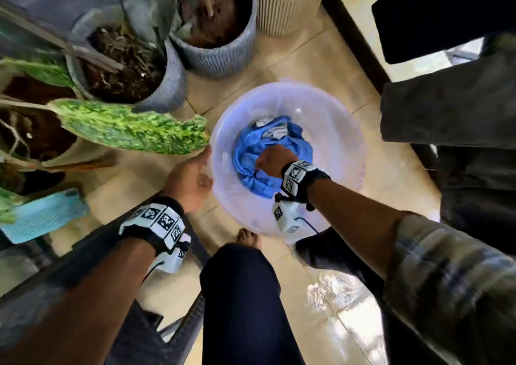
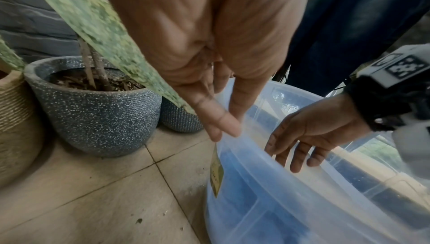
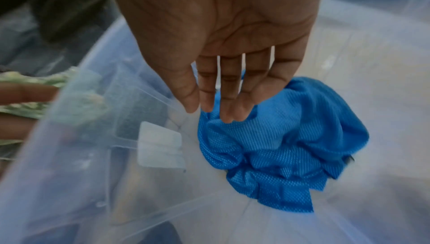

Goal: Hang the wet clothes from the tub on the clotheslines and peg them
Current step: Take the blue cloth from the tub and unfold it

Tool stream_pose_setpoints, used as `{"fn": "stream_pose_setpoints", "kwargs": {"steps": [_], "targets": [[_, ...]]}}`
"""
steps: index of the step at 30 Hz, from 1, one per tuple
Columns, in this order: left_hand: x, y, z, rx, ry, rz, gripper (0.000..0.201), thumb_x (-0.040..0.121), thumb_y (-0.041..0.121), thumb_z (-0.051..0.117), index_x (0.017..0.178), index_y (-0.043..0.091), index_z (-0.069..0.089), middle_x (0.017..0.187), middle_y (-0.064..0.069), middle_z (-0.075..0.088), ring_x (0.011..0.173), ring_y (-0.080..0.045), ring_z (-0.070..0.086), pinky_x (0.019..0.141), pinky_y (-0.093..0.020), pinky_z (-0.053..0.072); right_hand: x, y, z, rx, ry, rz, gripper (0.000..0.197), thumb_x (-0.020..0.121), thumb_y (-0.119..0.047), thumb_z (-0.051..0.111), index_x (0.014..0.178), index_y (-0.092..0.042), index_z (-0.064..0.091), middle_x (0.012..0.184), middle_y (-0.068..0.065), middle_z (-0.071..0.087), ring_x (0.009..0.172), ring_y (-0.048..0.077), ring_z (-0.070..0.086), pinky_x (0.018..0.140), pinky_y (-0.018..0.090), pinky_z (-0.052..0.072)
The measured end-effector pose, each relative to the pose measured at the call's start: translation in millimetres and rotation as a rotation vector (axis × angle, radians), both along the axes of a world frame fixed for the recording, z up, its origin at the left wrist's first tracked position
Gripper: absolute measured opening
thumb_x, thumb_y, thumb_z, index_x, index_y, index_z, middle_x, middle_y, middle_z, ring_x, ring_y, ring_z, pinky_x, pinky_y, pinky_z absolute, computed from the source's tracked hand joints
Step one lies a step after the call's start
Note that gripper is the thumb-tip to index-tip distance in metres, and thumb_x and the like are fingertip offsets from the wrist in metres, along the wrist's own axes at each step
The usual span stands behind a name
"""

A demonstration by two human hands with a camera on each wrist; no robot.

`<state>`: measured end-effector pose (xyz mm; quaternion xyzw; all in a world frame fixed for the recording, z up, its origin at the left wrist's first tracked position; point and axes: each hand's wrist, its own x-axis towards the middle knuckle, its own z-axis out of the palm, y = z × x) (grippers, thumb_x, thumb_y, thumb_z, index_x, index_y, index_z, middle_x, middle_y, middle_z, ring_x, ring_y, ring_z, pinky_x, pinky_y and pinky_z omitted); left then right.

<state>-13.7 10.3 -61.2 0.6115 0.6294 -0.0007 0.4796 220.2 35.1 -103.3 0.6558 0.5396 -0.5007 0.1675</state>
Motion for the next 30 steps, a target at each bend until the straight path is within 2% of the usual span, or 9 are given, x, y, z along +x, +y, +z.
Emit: {"fn": "stream_pose_setpoints", "kwargs": {"steps": [3,8,11,13,15,19,24,27,30], "targets": [[-5.3,-1.4,-8.2,0.034,-0.053,0.082,0.078,0.083,-0.011,0.059,0.145,0.033,0.045,0.129,0.008,0.061,0.071,-0.019,0.065,0.083,-0.042,0.06,-3.1,-0.3,-22.8,-0.005,-0.079,-0.035,0.036,0.091,-0.028,0.059,0.122,-0.009,0.063,0.12,0.012,0.064,0.113,0.031,0.06,0.082,0.035,0.047],[-7.0,2.1,-8.2,0.016,-0.074,0.125,0.072,0.081,-0.002,0.074,0.143,0.025,0.049,0.124,0.01,0.062,0.062,0.004,0.06,0.085,-0.029,0.057,-13.0,-11.3,-42.5,-0.01,-0.077,-0.081,0.064,0.093,-0.025,0.061,0.149,-0.013,0.032,0.144,0.014,0.048,0.13,0.033,0.048,0.098,0.038,0.043],[-3.1,7.7,-2.6,0.006,-0.07,0.116,0.071,0.08,0.002,0.078,0.143,0.016,0.05,0.12,0.006,0.063,0.067,-0.003,0.061,0.087,-0.026,0.054,-20.9,-20.3,-52.4,-0.007,-0.106,0.032,0.044,0.091,-0.028,0.056,0.132,-0.015,0.047,0.126,0.012,0.06,0.116,0.035,0.059,0.08,0.037,0.046],[-2.8,8.1,-1.3,0.017,-0.056,0.091,0.072,0.079,0.002,0.079,0.143,0.015,0.05,0.125,0.004,0.065,0.069,-0.009,0.063,0.09,-0.03,0.056,-21.4,-25.3,-51.8,-0.029,-0.137,0.091,0.032,0.095,-0.027,0.051,0.124,-0.013,0.054,0.123,0.012,0.062,0.113,0.033,0.06,0.08,0.035,0.045],[-1.4,6.7,0.8,0.02,-0.055,0.079,0.074,0.078,0.0,0.078,0.144,0.017,0.048,0.128,0.0,0.064,0.072,-0.014,0.066,0.09,-0.037,0.057,-18.5,-29.2,-50.2,-0.052,-0.148,0.123,0.035,0.1,-0.028,0.045,0.128,-0.008,0.054,0.13,0.014,0.059,0.119,0.032,0.057,0.085,0.033,0.043],[2.9,-0.3,6.2,0.004,0.003,-0.025,0.085,0.079,0.003,0.078,0.151,0.019,0.037,0.138,-0.005,0.058,0.092,-0.021,0.069,0.09,-0.038,0.057,-10.1,-37.2,-33.8,-0.067,-0.142,0.124,0.042,0.097,-0.038,0.046,0.122,-0.008,0.058,0.126,0.011,0.061,0.115,0.029,0.059,0.078,0.031,0.038],[10.5,-23.6,32.4,-0.065,0.061,-0.125,0.089,0.076,0.015,0.083,0.151,0.023,0.037,0.155,-0.01,0.035,0.127,-0.029,0.054,0.105,-0.044,0.047,10.5,-44.8,19.6,-0.053,-0.086,0.081,0.036,0.095,-0.035,0.049,0.113,-0.008,0.065,0.12,0.011,0.062,0.108,0.033,0.06,0.073,0.031,0.039],[19.8,-35.3,64.5,-0.051,-0.025,-0.152,0.085,0.075,0.009,0.082,0.149,0.021,0.042,0.149,-0.005,0.041,0.127,-0.025,0.053,0.107,-0.041,0.045,20.7,-53.6,73.9,-0.007,-0.016,0.05,0.033,0.096,-0.033,0.049,0.111,-0.008,0.065,0.117,0.012,0.062,0.108,0.034,0.06,0.078,0.034,0.044],[33.0,-41.7,108.0,-0.013,-0.034,-0.232,0.064,0.075,0.001,0.078,0.134,0.014,0.058,0.142,-0.005,0.048,0.128,-0.024,0.052,0.108,-0.026,0.037,28.3,-69.5,137.4,0.081,0.044,-0.021,0.024,0.095,-0.032,0.051,0.1,-0.013,0.064,0.104,0.01,0.063,0.097,0.031,0.059,0.075,0.035,0.044]]}}
